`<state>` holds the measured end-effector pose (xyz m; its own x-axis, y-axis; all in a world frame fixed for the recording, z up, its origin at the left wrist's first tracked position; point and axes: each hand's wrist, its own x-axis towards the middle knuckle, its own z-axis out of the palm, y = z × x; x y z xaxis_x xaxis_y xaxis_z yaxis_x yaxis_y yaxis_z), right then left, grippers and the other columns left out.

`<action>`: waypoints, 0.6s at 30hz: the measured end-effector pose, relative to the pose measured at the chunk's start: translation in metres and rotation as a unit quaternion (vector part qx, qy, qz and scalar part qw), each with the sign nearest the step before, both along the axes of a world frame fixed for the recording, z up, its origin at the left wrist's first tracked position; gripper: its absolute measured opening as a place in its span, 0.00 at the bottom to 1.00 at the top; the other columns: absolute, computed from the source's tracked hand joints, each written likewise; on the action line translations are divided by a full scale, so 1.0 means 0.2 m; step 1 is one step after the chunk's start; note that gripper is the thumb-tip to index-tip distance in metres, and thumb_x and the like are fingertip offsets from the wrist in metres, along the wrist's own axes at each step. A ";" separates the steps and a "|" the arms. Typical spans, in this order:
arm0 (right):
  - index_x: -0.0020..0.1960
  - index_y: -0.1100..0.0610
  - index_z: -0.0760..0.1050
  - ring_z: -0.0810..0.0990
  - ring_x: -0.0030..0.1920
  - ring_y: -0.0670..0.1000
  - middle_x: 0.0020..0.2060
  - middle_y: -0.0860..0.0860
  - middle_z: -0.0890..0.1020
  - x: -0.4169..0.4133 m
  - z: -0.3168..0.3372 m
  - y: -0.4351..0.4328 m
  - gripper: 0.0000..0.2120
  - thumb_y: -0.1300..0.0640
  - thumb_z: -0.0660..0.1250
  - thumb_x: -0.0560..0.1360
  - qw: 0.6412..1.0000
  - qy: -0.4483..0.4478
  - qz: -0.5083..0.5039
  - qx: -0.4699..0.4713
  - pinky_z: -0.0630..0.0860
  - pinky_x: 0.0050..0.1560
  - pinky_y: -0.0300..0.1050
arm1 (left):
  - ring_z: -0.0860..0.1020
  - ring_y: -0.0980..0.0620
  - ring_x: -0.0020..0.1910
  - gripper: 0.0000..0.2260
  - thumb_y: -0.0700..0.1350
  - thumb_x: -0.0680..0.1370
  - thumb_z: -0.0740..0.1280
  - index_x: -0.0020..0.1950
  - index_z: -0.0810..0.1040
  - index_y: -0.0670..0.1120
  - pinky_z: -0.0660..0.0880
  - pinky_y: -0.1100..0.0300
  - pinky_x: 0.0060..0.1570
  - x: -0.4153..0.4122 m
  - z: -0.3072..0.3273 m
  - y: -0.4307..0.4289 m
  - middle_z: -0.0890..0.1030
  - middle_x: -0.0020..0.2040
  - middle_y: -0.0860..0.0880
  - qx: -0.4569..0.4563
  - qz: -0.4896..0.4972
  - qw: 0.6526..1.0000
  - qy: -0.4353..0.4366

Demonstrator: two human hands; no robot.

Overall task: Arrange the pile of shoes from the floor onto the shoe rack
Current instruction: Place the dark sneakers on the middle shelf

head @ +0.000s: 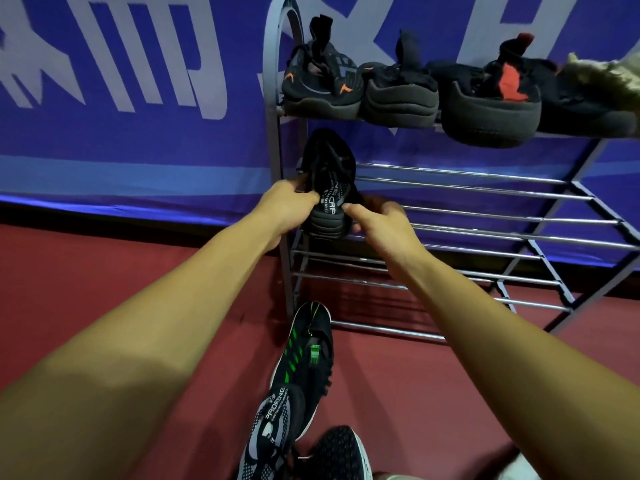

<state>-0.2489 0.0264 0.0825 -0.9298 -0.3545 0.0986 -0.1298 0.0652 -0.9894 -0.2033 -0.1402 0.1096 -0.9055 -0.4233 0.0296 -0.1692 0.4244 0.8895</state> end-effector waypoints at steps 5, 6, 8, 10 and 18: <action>0.58 0.57 0.82 0.84 0.45 0.42 0.48 0.49 0.87 0.00 0.03 -0.03 0.11 0.54 0.70 0.78 0.999 0.021 -0.029 0.011 0.78 0.49 0.36 | 0.80 0.50 0.59 0.20 0.51 0.77 0.68 0.69 0.76 0.55 0.76 0.50 0.63 0.00 -0.05 -0.01 0.83 0.59 0.51 0.015 0.022 0.999 0.025; 0.59 0.57 0.82 0.84 0.48 0.48 0.50 0.50 0.86 -0.01 0.03 -0.05 0.13 0.53 0.70 0.78 0.999 0.015 -0.031 0.031 0.79 0.54 0.43 | 0.80 0.50 0.60 0.19 0.50 0.77 0.68 0.69 0.77 0.53 0.76 0.51 0.63 0.00 -0.05 -0.01 0.83 0.59 0.51 0.024 0.024 0.999 0.029; 0.61 0.57 0.81 0.80 0.47 0.51 0.47 0.50 0.84 -0.01 0.01 -0.07 0.15 0.50 0.69 0.79 0.998 0.009 -0.029 0.062 0.77 0.57 0.49 | 0.80 0.51 0.59 0.17 0.48 0.79 0.68 0.68 0.78 0.50 0.76 0.57 0.58 0.00 -0.06 -0.03 0.83 0.59 0.51 0.046 0.028 0.998 0.039; 0.63 0.56 0.81 0.77 0.46 0.51 0.45 0.51 0.82 -0.02 0.00 -0.08 0.17 0.48 0.68 0.79 0.997 0.012 -0.030 0.072 0.75 0.55 0.49 | 0.80 0.55 0.55 0.15 0.46 0.80 0.67 0.67 0.78 0.49 0.74 0.67 0.46 0.00 -0.06 -0.03 0.83 0.57 0.52 0.058 0.024 0.997 0.050; 0.65 0.56 0.79 0.81 0.59 0.64 0.57 0.58 0.84 -0.04 0.00 -0.11 0.18 0.48 0.67 0.79 0.995 -0.008 -0.046 0.092 0.76 0.63 0.59 | 0.82 0.57 0.47 0.17 0.49 0.72 0.71 0.60 0.81 0.51 0.73 0.62 0.43 0.02 -0.07 -0.02 0.85 0.49 0.54 0.099 -0.011 0.993 0.066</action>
